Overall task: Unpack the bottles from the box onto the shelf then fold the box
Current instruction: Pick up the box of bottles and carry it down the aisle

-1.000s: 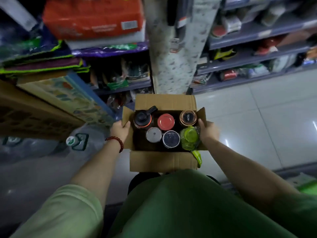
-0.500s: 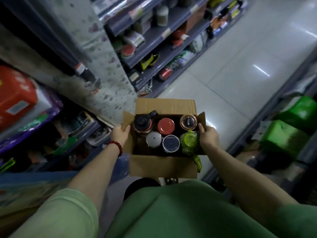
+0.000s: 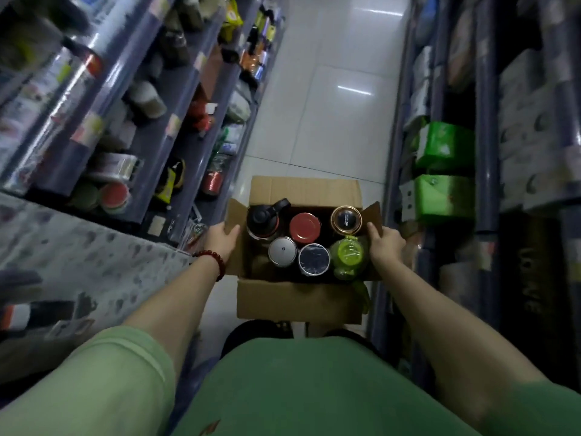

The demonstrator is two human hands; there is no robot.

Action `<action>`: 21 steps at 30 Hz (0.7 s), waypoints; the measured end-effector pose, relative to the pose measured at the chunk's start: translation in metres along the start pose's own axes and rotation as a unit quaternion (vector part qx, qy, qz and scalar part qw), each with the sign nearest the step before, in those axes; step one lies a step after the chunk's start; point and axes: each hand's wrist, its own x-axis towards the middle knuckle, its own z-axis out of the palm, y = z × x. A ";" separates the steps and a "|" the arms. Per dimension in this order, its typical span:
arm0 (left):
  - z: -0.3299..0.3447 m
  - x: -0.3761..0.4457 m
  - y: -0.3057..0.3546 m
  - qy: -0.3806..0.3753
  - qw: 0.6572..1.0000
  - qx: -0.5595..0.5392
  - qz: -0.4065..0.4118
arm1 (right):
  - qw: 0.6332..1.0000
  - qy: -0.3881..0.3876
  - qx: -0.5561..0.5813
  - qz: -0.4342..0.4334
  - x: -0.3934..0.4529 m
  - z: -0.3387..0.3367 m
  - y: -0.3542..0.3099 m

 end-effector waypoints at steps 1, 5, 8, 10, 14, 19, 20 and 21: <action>0.002 0.009 0.009 -0.009 1.000 0.003 0.004 | 1.000 0.007 -0.006 0.002 0.006 -0.004 -0.005; 0.014 0.049 0.049 -0.033 0.999 0.026 0.018 | 0.999 0.026 -0.023 0.017 0.039 -0.013 -0.024; 0.027 0.076 0.082 -0.040 0.998 0.035 0.024 | 0.999 0.030 -0.025 0.028 0.073 -0.018 -0.038; 0.034 0.094 0.101 -0.043 0.998 0.037 0.016 | 0.999 0.026 -0.027 0.034 0.099 -0.022 -0.050; 0.051 0.131 0.143 -0.039 0.999 0.033 -0.008 | 0.999 0.014 -0.022 0.036 0.155 -0.031 -0.080; 0.067 0.170 0.195 -0.025 0.999 0.025 -0.010 | 1.000 0.004 -0.006 0.025 0.218 -0.049 -0.121; 0.069 0.180 0.204 -0.026 0.999 0.024 -0.009 | 1.000 0.003 -0.003 0.022 0.229 -0.052 -0.129; 0.071 0.189 0.215 -0.028 0.999 0.026 -0.007 | 1.000 0.004 -0.002 0.020 0.240 -0.055 -0.137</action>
